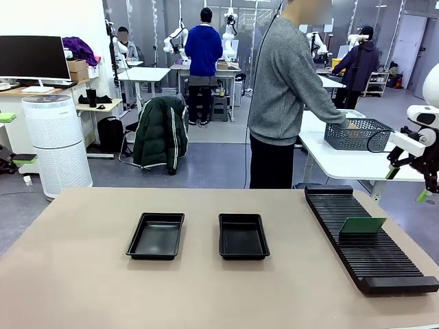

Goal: Inspect and transfer BCBs to ESD trays.
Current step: Pick up the Blank PCB from the PCB Rack and place it in the left ESD tray.

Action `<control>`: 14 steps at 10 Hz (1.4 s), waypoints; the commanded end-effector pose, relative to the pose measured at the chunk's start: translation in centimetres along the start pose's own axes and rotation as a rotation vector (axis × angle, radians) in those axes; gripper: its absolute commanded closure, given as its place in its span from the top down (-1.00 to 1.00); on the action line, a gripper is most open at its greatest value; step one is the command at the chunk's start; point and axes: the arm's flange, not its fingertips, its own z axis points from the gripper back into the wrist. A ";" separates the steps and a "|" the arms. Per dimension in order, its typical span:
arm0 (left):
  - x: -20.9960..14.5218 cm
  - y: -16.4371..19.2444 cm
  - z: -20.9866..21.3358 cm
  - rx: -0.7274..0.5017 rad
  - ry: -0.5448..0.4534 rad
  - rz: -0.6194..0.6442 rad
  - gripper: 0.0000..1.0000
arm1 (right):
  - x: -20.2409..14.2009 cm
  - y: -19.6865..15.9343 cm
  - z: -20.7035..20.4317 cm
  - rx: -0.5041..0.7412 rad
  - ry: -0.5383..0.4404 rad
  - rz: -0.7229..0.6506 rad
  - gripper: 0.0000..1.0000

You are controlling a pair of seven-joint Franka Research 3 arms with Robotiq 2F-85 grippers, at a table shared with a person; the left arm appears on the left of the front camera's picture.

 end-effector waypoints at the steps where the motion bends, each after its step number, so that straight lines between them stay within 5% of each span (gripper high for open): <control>1: -0.1 -0.1 -0.1 0.001 -0.008 0.009 1.00 | -0.3 0.1 -1.7 -0.019 0.007 -0.041 1.00; 14: -0.1 -0.1 -0.1 0.001 -0.008 0.009 1.00 | 1.6 -5.0 -13.4 -0.045 0.094 -0.153 1.00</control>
